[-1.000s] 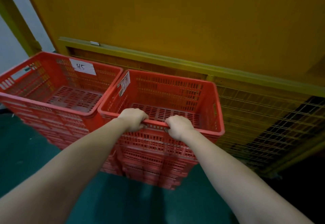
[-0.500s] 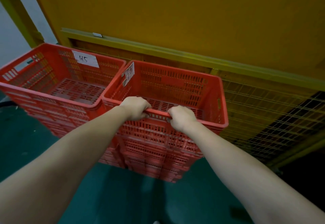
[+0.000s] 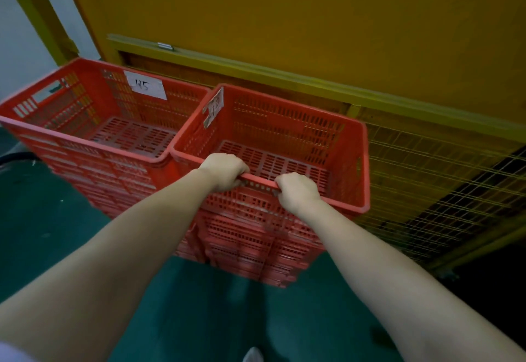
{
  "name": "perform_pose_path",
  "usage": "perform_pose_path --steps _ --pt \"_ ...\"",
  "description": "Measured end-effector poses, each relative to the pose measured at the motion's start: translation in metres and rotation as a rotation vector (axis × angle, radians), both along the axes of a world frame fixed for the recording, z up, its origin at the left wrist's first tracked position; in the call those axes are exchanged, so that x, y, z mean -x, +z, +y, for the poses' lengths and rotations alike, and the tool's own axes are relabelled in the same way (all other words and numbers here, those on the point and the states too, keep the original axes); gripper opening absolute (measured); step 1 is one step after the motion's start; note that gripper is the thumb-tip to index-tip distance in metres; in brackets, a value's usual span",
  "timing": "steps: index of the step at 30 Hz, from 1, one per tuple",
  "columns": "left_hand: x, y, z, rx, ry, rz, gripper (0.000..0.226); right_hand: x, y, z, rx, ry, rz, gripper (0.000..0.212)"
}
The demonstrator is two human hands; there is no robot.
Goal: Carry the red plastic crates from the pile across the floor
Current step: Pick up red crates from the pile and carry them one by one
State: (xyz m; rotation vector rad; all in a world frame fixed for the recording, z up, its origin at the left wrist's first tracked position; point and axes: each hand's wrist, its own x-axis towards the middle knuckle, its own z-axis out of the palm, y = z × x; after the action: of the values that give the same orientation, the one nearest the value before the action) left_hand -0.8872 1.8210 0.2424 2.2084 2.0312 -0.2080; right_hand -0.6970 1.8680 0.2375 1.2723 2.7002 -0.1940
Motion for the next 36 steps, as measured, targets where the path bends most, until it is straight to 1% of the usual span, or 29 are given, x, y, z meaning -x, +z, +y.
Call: perform_pose_path --steps 3,9,14,17,18,20,26,28,31,33,34,36 --pt "-0.001 -0.01 0.0 0.053 0.023 -0.038 0.015 -0.001 -0.004 0.0 0.033 0.007 -0.034 0.019" --pt "-0.003 -0.013 0.0 0.076 0.051 -0.077 0.017 -0.001 0.0 0.001 0.078 0.037 -0.083 0.015" --pt "-0.004 -0.014 -0.002 0.101 0.047 -0.073 0.019 0.0 0.007 0.0 0.108 0.087 -0.131 0.018" --pt "-0.003 -0.014 0.0 0.092 0.052 -0.074 0.019 0.001 0.007 0.004 0.113 0.087 -0.147 0.014" --pt "-0.002 -0.014 0.001 0.096 0.052 -0.075 0.018 0.001 0.006 0.006 0.119 0.079 -0.151 0.018" --pt "0.0 -0.015 0.004 0.105 0.05 -0.079 0.019 0.001 0.005 0.009 0.126 0.066 -0.147 0.023" --pt "-0.005 -0.013 0.001 0.108 0.071 -0.077 0.02 -0.003 -0.002 0.006 0.111 0.011 -0.086 0.015" --pt "-0.008 -0.011 -0.001 0.114 0.085 -0.085 0.023 -0.005 -0.003 0.003 0.087 -0.003 -0.071 0.013" --pt "-0.01 -0.006 0.0 0.177 0.079 -0.086 0.033 -0.009 -0.003 -0.003 0.072 -0.006 -0.06 0.019" --pt "-0.01 -0.001 0.0 0.216 0.063 -0.09 0.032 -0.013 -0.001 -0.007 0.097 -0.042 -0.028 0.025" --pt "-0.01 0.001 -0.001 0.219 0.055 -0.1 0.032 -0.017 0.002 -0.01 0.11 -0.069 -0.005 0.028" --pt "-0.012 0.004 -0.003 0.193 0.034 -0.144 0.038 -0.027 0.009 -0.018 0.135 -0.133 0.042 0.037"
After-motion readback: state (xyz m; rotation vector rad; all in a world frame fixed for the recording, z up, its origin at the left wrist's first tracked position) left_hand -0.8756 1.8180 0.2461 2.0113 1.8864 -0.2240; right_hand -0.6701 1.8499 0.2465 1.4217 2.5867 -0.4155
